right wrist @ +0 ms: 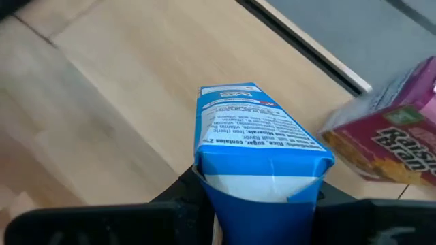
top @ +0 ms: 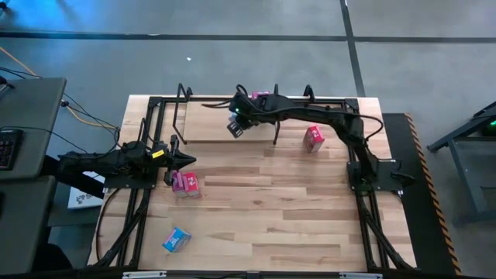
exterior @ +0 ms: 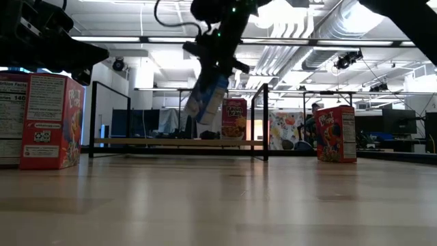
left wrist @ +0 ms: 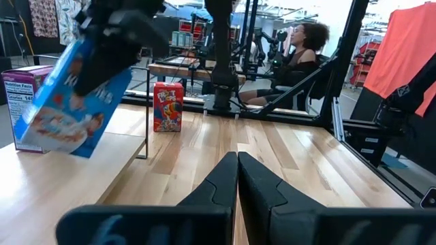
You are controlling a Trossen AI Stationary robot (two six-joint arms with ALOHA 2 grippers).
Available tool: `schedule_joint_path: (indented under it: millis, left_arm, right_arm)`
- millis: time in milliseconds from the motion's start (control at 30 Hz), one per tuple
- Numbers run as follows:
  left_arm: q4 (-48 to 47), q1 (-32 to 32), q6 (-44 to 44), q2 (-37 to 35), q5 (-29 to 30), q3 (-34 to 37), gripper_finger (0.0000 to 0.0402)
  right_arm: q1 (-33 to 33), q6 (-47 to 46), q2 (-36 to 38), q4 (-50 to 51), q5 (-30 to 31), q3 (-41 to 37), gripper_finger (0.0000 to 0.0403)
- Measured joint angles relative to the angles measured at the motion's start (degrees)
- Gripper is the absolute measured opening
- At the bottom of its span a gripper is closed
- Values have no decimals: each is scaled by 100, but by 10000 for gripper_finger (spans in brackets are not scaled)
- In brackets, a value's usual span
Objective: Stack cereal on shelf
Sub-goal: Put the right blue cereal box on the shelf
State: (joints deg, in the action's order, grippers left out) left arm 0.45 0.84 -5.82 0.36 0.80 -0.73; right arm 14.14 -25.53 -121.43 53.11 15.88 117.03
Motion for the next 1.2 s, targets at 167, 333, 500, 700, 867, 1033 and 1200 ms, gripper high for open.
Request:
schedule_joint_path:
  millis: [167, 333, 500, 700, 867, 1033, 1200]
  left_arm:
    - [4, 0, 2, 0, 2, 0, 5]
    - [0, 0, 2, 0, -1, 0, 5]
    - [0, -2, 2, 1, -1, 1, 5]
    - [0, -2, 0, 0, -1, 0, 5]
    - [-1, -2, 2, 0, -1, 0, 5]
    - [0, -1, -1, 0, -1, 0, 5]
    - [2, -2, 1, 0, -3, 0, 5]
  right_arm:
    - [138, -145, -29, 130, -121, -11, 85]
    - [279, -148, -37, 180, -544, -11, 85]
    - [387, -115, -37, 194, -548, -11, 85]
    - [467, 148, -84, 181, -774, -11, 85]
    - [463, 353, -218, 154, -884, -20, 102]
    - [464, 439, -309, 66, -841, -20, 140]
    - [465, 645, -306, -149, -862, 20, 175]
